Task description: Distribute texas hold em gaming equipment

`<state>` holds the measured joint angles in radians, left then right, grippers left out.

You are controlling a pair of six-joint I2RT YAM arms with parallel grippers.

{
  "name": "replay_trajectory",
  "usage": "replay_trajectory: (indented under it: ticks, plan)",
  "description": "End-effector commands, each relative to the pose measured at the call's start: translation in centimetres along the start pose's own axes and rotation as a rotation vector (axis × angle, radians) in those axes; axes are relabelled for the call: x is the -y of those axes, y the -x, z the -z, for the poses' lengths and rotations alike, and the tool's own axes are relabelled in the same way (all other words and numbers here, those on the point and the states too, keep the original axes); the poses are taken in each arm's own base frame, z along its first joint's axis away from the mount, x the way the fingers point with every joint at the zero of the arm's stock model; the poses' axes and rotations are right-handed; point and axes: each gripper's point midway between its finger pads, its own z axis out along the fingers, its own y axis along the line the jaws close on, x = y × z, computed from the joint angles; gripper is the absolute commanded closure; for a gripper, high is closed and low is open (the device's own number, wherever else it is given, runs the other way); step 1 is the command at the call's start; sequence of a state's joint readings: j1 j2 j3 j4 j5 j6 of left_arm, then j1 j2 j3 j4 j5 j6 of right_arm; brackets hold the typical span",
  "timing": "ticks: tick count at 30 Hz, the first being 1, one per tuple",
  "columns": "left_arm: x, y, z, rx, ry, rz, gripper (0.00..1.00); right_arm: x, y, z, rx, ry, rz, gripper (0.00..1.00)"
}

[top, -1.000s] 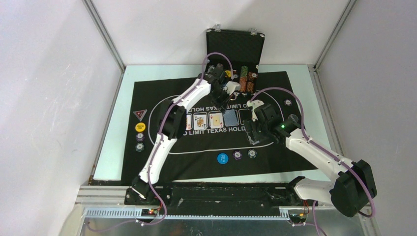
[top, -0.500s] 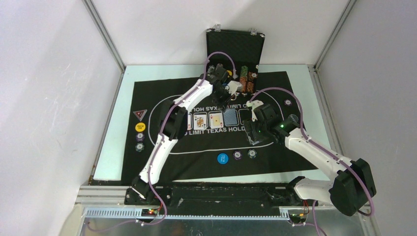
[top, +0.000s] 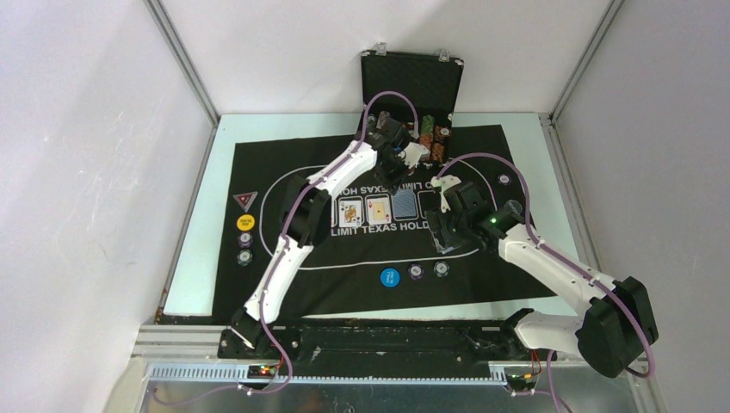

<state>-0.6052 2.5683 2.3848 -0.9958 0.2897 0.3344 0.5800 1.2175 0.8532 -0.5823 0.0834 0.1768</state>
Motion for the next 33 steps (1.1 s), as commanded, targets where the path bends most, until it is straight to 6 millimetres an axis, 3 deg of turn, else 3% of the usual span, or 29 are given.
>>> replay_trajectory:
  ticks: [1,3,11,19,27,33]
  plan:
    - [-0.5,1.8,0.4,0.04,0.054,-0.066,1.0,-0.2,1.3,0.0,0.049,0.004,-0.015,0.99]
    - [-0.7,1.6,0.3,0.034,0.065,-0.063,1.0,-0.2,1.3,0.0,0.046,0.004,-0.014,1.0]
    - [-1.2,1.1,0.3,0.01,0.125,-0.054,0.81,-0.1,1.2,-0.2,0.04,0.001,-0.011,1.0]
    - [-0.8,0.7,0.8,-0.005,0.127,-0.049,0.74,-0.1,1.1,-0.2,0.037,-0.003,-0.011,1.0]
    - [-0.6,1.0,1.2,0.002,0.128,-0.04,0.66,-0.2,1.1,-0.3,0.035,-0.001,-0.009,0.99]
    - [-0.3,1.9,2.7,0.032,0.13,-0.033,0.54,-0.2,1.1,-0.3,0.036,-0.001,-0.007,0.99]
